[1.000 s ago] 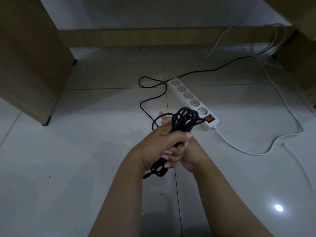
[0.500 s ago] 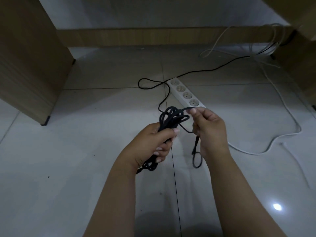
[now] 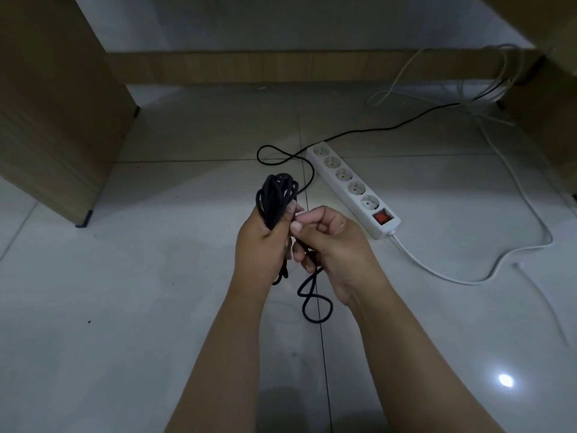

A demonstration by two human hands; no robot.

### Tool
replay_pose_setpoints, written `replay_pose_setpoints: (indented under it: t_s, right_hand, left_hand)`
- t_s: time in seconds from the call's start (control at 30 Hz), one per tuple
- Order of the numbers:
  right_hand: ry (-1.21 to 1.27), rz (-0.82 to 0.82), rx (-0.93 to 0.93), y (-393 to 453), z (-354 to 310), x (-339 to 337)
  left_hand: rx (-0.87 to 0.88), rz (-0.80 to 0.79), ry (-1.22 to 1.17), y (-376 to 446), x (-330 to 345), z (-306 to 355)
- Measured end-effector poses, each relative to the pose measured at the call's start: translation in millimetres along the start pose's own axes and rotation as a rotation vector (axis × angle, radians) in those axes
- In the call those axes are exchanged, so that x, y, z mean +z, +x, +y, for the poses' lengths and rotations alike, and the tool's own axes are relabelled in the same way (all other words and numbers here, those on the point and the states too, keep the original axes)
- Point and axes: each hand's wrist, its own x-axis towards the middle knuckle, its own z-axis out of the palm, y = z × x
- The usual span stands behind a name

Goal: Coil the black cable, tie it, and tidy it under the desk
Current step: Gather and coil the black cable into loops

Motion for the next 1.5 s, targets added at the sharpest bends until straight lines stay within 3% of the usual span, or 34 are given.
replay_pose_setpoints:
  t_s: [0.2,0.4,0.5,0.63,0.7,0.83,0.97,1.2,1.4,1.5]
  right_hand:
    - [-0.109,0.064,-0.014,-0.8,-3.3,-4.5]
    - [-0.299,-0.112,0.181,-2.2,3.0,-8.1]
    - [-0.490,-0.136,0.259,-1.5,11.2,-13.5]
    - [-0.859,-0.018,0.195,3.2,21.8,-19.6]
    - [-0.926,0.079,0.138,4.5,24.9,-21.2]
    - [-0.900,0.233,0.005,5.6,25.8,-25.5]
    - [-0.745,0.402,-0.123,9.7,22.4,-28.1]
    - [-0.638,0.424,-0.197,10.2,14.4,-22.3]
    - [-0.723,0.316,-0.257,10.0,12.2,-23.9]
    - [-0.513,0.353,-0.175,10.8,12.5,-27.8]
  left_hand:
    - [0.016,-0.084,0.030,3.2,-3.2,-5.8]
    - [-0.040,0.147,-0.143,4.4,-3.1,-2.3]
    - [-0.030,0.129,-0.275,5.2,-8.9,1.1]
    - [-0.073,0.087,-0.410,5.4,-7.3,3.8]
    - [-0.114,0.057,-0.425,4.1,-5.1,5.4]
    - [-0.203,-0.050,-0.410,3.2,-7.4,5.5]
    - [-0.243,-0.113,-0.212,3.1,-10.0,-0.4]
    - [-0.199,-0.344,0.236,-0.8,-4.5,-6.3]
    - [-0.240,-0.217,0.249,1.8,-11.9,-8.7]
    - [-0.281,-0.173,0.106,3.2,-13.8,-7.9]
